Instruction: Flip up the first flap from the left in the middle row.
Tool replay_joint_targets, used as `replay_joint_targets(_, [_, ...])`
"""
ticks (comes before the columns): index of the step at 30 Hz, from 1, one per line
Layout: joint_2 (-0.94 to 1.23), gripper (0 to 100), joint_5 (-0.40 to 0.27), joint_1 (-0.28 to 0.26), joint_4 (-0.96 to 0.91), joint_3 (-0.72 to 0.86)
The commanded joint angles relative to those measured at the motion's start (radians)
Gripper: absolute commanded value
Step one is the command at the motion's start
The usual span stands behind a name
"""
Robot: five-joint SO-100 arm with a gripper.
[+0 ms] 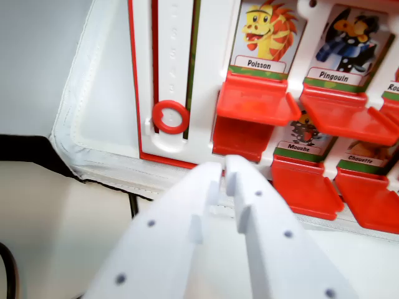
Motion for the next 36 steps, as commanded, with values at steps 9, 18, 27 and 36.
replay_joint_targets(9, [-0.117,0,0.011,0.020,-0.064,-0.141])
replay_joint_targets(18, [-0.183,0,0.015,0.031,-0.064,-0.227])
replay_joint_targets(27, [-0.247,0,0.012,0.032,-0.064,-0.341])
replay_joint_targets(36, [-0.290,0,0.005,0.044,-0.017,-0.506])
